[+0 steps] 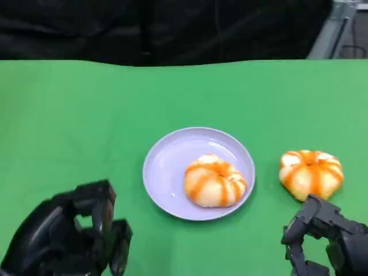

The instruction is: Grasp the bread from the table and place it into the plate.

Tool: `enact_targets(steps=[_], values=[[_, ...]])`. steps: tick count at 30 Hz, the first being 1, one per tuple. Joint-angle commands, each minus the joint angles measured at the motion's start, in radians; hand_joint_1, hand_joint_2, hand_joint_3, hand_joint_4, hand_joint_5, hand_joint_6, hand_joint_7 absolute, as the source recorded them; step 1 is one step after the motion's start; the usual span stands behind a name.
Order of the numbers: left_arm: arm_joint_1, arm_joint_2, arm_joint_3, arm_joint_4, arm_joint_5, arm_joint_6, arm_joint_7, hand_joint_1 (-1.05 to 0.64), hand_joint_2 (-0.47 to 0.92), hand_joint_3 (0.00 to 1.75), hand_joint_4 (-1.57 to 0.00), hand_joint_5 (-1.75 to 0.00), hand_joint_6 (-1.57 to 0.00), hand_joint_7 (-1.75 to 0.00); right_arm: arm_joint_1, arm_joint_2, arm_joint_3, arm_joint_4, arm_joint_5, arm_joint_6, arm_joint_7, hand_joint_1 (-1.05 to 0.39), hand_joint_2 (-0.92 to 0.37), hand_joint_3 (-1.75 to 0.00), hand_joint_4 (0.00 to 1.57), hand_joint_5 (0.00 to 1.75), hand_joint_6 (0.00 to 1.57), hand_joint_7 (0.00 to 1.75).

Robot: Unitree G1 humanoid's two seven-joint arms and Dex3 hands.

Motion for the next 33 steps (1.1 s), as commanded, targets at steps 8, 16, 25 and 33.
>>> enact_targets(steps=[8, 16, 25, 33], values=[[0.026, 0.017, 0.022, -0.030, -0.023, 0.031, 0.019, 0.23, 0.60, 1.75, -1.14, -1.75, -0.96, -1.75, 0.004, -0.011, -0.005, -0.006, 0.011, -0.009, 0.010, -0.13, -0.58, -1.10, 0.80, 1.75, 0.70, 1.59], [0.030, 0.019, 0.024, -0.052, -0.029, 0.053, 0.029, 0.24, 0.61, 1.75, -1.17, -1.75, -0.99, -1.75, 0.010, -0.009, -0.004, -0.015, 0.013, -0.004, 0.010, -0.13, -0.58, -1.10, 0.80, 1.75, 0.70, 1.60], [0.029, 0.019, 0.022, -0.064, -0.026, 0.063, 0.044, 0.26, 0.63, 1.75, -1.18, -1.75, -1.00, -1.75, 0.008, -0.012, -0.004, -0.015, 0.013, -0.002, 0.012, -0.13, -0.59, -1.10, 0.80, 1.75, 0.70, 1.60], [0.027, 0.019, 0.022, -0.064, -0.028, 0.066, 0.046, 0.26, 0.63, 1.75, -1.18, -1.75, -1.01, -1.75, 0.009, -0.010, -0.005, -0.015, 0.011, 0.003, 0.010, -0.14, -0.59, -1.09, 0.80, 1.75, 0.70, 1.59]])
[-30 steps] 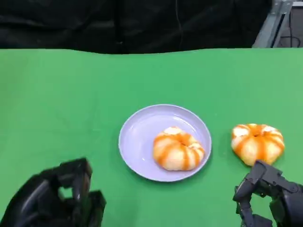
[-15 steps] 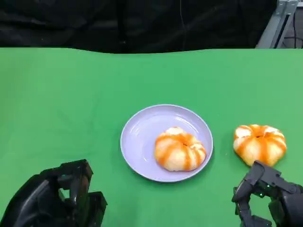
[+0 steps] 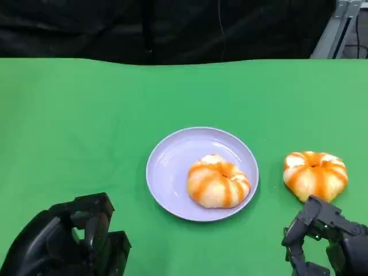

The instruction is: Grasp the bread from the table and place it into the plate.

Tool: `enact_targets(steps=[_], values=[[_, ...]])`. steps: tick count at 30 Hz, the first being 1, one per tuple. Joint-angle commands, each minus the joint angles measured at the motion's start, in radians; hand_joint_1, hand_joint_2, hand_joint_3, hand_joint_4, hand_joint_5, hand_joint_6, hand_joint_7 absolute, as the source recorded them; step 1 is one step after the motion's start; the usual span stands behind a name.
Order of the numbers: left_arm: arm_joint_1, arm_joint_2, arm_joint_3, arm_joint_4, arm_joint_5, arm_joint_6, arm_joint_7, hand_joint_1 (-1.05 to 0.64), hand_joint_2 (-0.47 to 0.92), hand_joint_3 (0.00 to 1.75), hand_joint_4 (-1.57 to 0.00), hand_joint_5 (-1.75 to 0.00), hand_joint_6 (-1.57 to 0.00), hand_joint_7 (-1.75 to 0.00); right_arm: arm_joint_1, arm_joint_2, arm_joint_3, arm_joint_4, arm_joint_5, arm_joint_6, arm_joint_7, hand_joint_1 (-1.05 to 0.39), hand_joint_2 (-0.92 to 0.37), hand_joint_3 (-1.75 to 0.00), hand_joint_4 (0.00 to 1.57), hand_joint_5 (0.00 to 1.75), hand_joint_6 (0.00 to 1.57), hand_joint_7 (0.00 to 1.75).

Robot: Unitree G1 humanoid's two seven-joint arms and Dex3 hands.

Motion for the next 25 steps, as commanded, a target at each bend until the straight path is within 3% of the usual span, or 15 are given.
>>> enact_targets(steps=[1, 25], values=[[0.005, 0.018, 0.008, -0.008, 0.000, 0.007, 0.009, 0.26, 0.63, 1.75, -1.18, -1.75, -1.01, -1.75, 0.003, -0.009, -0.008, -0.006, 0.007, 0.005, -0.001, -0.14, -0.59, -1.09, 0.80, 1.75, 0.70, 1.59], [0.008, 0.020, 0.010, 0.005, -0.001, 0.007, 0.005, 0.30, 0.66, 1.75, -1.19, -1.75, -1.01, -1.75, 0.008, -0.007, -0.005, -0.009, 0.006, -0.002, 0.000, -0.13, -0.59, -1.10, 0.80, 1.75, 0.70, 1.59]])
